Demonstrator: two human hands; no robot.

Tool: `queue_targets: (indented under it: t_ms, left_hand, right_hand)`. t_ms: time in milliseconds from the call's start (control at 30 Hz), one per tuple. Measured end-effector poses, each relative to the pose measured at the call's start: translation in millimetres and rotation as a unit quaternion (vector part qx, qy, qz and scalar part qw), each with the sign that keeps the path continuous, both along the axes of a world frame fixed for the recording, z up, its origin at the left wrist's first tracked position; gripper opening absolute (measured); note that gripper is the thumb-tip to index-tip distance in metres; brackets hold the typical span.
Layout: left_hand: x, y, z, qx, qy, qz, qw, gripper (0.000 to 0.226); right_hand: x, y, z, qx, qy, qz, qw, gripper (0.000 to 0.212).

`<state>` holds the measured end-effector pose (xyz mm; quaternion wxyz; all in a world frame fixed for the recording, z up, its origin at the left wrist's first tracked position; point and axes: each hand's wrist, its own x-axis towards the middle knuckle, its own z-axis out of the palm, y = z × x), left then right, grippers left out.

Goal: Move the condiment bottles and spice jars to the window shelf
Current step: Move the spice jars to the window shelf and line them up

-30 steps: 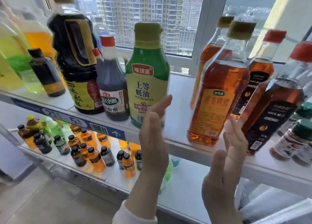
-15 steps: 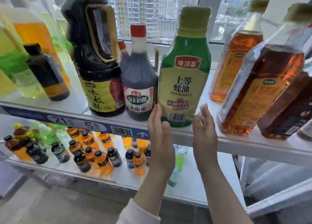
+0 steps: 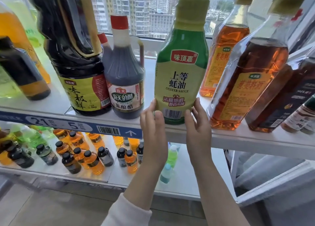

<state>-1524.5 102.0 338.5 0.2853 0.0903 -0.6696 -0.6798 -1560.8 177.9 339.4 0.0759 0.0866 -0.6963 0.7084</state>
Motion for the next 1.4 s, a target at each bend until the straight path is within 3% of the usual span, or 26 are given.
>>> queue_targets:
  t_ms: [67,200,433,733,967,1100,1167,1267,1400]
  left_hand:
    - [0.2,0.6,-1.0,-0.004,0.003,-0.003,1.0,0.072]
    - [0.1,-1.0,1.5,0.021,-0.015,-0.026,0.999,0.051]
    - [-15.0,-10.9,8.4,0.017,-0.04,-0.052,0.998,0.063]
    - [-19.5,-16.9,10.0,0.006,-0.034,-0.065,0.997,0.045]
    - [-23.5,-13.0,5.5,-0.01,-0.046,-0.055,0.997,0.068]
    - [-21.9,-12.1,7.9,-0.042,-0.06,-0.057,0.996,0.064]
    - [-13.2,-12.9,12.2,-0.046,-0.052,-0.041,0.997,0.05]
    - [8.5,-21.3,13.2,-0.039,0.024,0.028,0.999,0.03]
    - [29.6,-56.0,4.6,-0.021,0.09,0.145,0.985,0.028]
  right_hand:
    - [-0.7,4.5,-0.8,-0.008,-0.002,0.004,1.0,0.045]
    - [-4.1,10.3,-2.8,-0.006,-0.004,0.001,1.0,0.042]
    - [-4.6,13.0,-0.2,-0.015,0.004,-0.004,1.0,0.042]
    - [-4.8,11.8,-1.5,-0.003,0.024,-0.019,1.0,0.04]
    - [-5.3,10.8,-6.4,-0.025,0.016,-0.02,0.999,0.04]
    - [-3.7,11.5,-7.4,-0.025,0.022,-0.019,0.999,0.04]
    - [6.1,9.1,-8.8,-0.026,0.034,-0.03,0.999,0.041]
    - [28.4,0.6,-11.2,-0.01,0.131,-0.1,0.986,0.042]
    - [43.3,-30.1,-9.3,-0.045,0.138,-0.063,0.987,0.03]
